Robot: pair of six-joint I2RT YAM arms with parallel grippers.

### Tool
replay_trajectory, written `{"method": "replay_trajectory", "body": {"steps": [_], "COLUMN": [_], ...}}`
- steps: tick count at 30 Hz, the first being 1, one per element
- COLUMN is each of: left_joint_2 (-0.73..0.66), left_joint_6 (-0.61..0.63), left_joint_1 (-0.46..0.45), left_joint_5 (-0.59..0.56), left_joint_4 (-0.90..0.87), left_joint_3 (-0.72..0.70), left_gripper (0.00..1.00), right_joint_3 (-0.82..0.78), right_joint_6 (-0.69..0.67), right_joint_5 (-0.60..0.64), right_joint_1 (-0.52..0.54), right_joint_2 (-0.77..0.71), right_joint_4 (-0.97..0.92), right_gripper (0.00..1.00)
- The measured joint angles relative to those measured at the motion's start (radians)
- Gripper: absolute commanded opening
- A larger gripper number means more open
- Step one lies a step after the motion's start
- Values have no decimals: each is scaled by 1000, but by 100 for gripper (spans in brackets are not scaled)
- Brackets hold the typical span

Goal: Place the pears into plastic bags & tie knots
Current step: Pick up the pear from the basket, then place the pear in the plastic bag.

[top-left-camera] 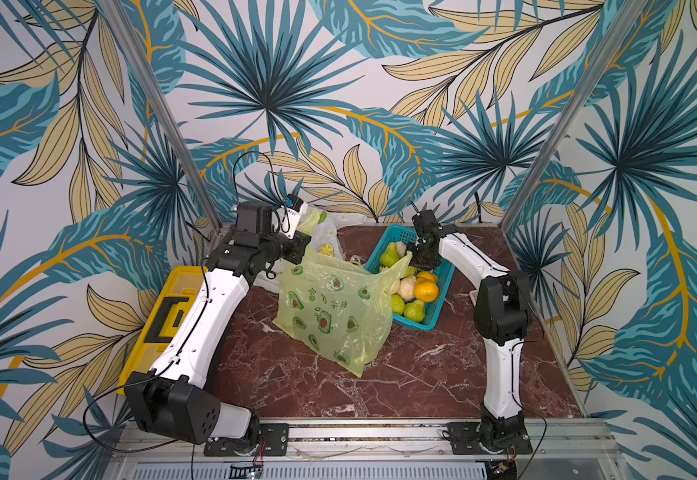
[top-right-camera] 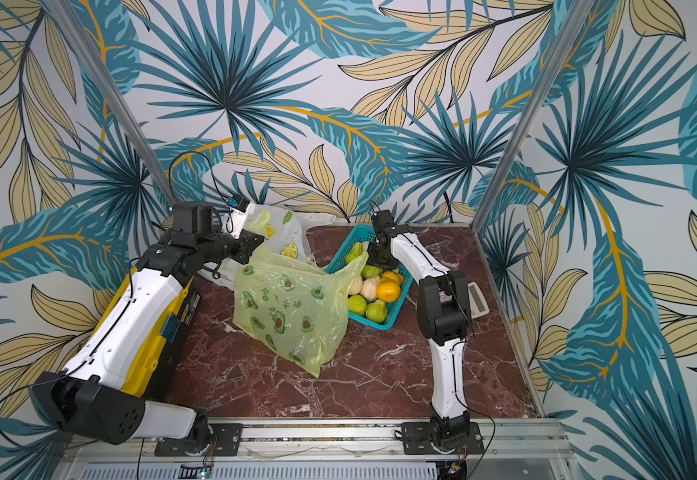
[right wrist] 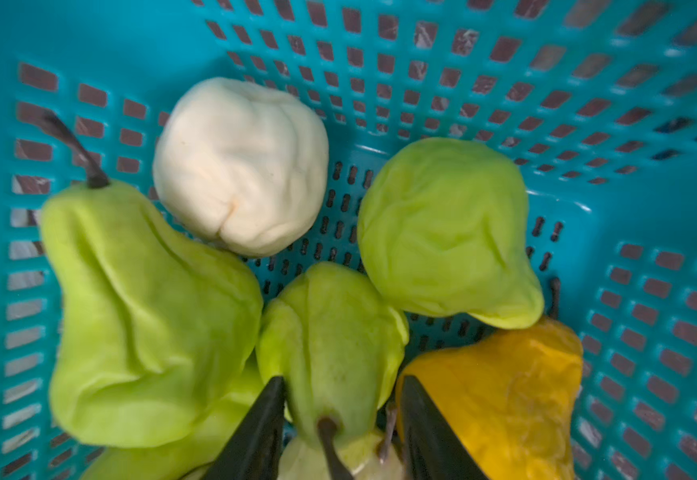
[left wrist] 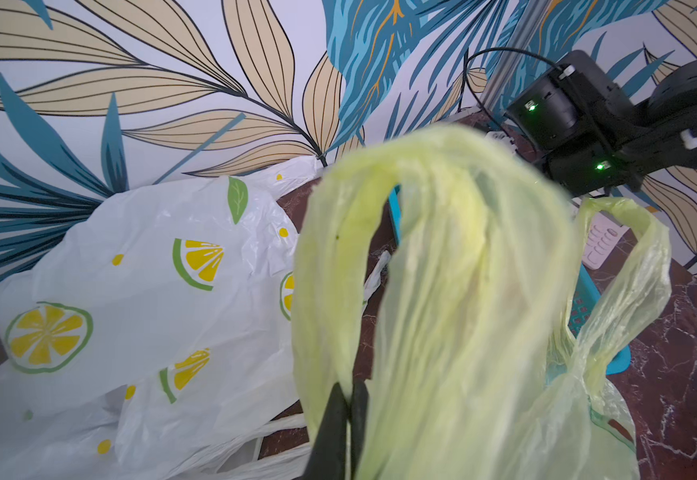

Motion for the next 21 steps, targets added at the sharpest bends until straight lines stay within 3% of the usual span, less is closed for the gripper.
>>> {"method": "replay_trajectory", "body": {"steps": [4, 8, 15, 21], "left_joint_2": [0, 0, 0, 4], "left_joint_6": [-22, -26, -24, -8], "left_joint_1": [0, 0, 0, -42], "left_joint_5": [19, 19, 19, 25], "left_joint_4": [20, 32, 32, 38], "left_joint_3": [-14, -40, -80, -80], "left_gripper": [8, 8, 8, 8], "right_joint_3": [11, -31, -150, -64], "right_joint_6": [-2, -19, -50, -85], "right_joint_5": [0, 11, 14, -82], "right_joint_1": [1, 1, -5, 23], "right_joint_2": [-3, -67, -404, -604], "right_joint_4": [1, 9, -5, -73], "right_gripper": [17, 14, 11, 9]}}
